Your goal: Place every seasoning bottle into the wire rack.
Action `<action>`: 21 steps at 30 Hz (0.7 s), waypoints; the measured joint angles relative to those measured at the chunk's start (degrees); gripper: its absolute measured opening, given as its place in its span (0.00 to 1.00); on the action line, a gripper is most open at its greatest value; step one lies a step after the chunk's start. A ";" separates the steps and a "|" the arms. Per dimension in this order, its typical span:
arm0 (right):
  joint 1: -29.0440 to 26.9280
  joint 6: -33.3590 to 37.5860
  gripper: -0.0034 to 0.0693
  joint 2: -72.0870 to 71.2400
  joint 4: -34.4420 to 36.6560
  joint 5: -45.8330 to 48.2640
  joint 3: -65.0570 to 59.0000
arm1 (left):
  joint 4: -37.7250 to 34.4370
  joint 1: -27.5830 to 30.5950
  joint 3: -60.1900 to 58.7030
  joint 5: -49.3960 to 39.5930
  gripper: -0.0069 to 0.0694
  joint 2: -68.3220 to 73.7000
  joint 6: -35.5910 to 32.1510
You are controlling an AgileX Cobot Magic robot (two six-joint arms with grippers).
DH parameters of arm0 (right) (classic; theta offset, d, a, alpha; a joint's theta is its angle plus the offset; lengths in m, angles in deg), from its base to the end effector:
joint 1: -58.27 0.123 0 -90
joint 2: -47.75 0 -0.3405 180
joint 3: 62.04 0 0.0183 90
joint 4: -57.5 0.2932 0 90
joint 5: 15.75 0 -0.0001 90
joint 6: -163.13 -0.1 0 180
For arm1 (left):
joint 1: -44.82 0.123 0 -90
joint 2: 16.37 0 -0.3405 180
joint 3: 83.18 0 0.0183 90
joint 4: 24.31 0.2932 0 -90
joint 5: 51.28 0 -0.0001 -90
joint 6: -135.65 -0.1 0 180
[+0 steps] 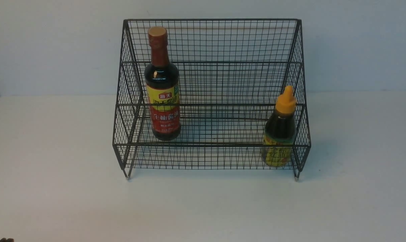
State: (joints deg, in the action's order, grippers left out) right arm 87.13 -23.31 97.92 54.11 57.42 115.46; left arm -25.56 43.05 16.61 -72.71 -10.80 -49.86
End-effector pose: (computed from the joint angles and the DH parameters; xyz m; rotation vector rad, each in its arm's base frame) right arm 0.0770 0.0360 0.5183 -0.4164 2.1685 0.2735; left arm 0.0476 -0.0023 0.1662 0.1053 1.8682 0.0236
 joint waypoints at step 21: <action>0.00 0.04 0.03 -22.64 -0.67 -72.18 -57.33 | 0.00 0.00 0.00 0.00 0.08 0.00 0.00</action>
State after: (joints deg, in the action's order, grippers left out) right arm 87.13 -23.27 75.28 53.44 -14.76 58.14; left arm -25.56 43.05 16.61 -72.71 -10.80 -49.86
